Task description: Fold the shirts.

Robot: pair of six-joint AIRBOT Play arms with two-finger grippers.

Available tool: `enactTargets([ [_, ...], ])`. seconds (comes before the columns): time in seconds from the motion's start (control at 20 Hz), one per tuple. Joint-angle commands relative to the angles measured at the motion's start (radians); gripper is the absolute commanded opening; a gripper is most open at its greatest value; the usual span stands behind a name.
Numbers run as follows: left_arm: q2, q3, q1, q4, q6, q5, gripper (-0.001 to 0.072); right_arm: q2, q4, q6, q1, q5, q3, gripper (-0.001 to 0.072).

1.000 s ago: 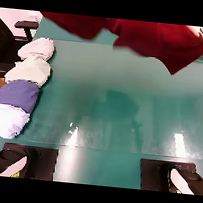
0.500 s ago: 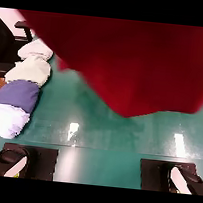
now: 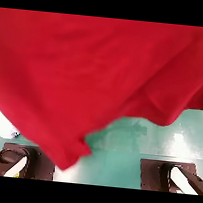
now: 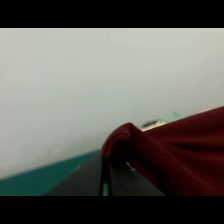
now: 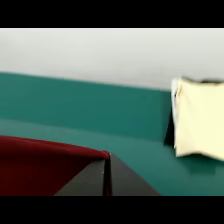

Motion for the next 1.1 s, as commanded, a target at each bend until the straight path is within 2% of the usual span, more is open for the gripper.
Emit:
enactTargets([
  [0.0,-0.111,-0.161,0.0,0.188,-0.123,-0.134,0.0026,-0.105,-0.011,0.013,0.072,0.004,-0.121,0.0015],
  [0.1,-0.224,-0.299,0.001,0.205,-0.129,-0.112,0.0026,-0.226,-0.074,0.014,0.167,0.005,-0.179,0.0016],
  [0.25,-0.428,-0.437,0.001,0.229,-0.128,-0.008,0.0026,-0.431,-0.199,0.014,0.29,-0.018,-0.217,0.0016],
  [0.45,-0.653,-0.441,0.032,0.227,-0.127,0.096,0.0032,-0.662,-0.206,0.014,0.367,-0.07,-0.125,0.0017],
  [0.5,-0.684,-0.441,0.045,0.228,-0.127,0.095,0.0307,-0.706,-0.206,0.015,0.379,-0.064,-0.092,0.0017],
  [0.55,-0.698,-0.441,0.06,0.223,-0.128,0.092,0.0515,-0.741,-0.205,0.016,0.385,-0.056,-0.061,0.0018],
  [0.6,-0.703,-0.441,0.075,0.224,-0.127,0.087,0.0503,-0.77,-0.202,0.02,0.389,-0.045,-0.031,0.0075],
  [0.65,-0.701,-0.438,0.095,0.214,-0.127,0.077,0.0503,-0.793,-0.181,0.02,0.389,-0.037,-0.008,0.0316],
  [0.7,-0.698,-0.423,0.123,0.192,-0.127,0.044,0.0502,-0.802,-0.129,0.02,0.379,-0.027,-0.002,0.0387],
  [0.8,-0.684,-0.392,0.185,0.147,-0.115,-0.072,0.0502,-0.783,0.034,0.019,0.342,-0.001,-0.046,0.0385],
  [0.9,-0.663,-0.403,0.247,0.106,-0.087,-0.189,0.0502,-0.719,0.131,0.0,0.306,0.016,-0.153,0.0384],
  [1.05,-0.627,-0.536,0.287,0.021,-0.026,-0.255,0.0502,-0.575,0.132,-0.039,0.289,0.005,-0.367,0.0384],
])
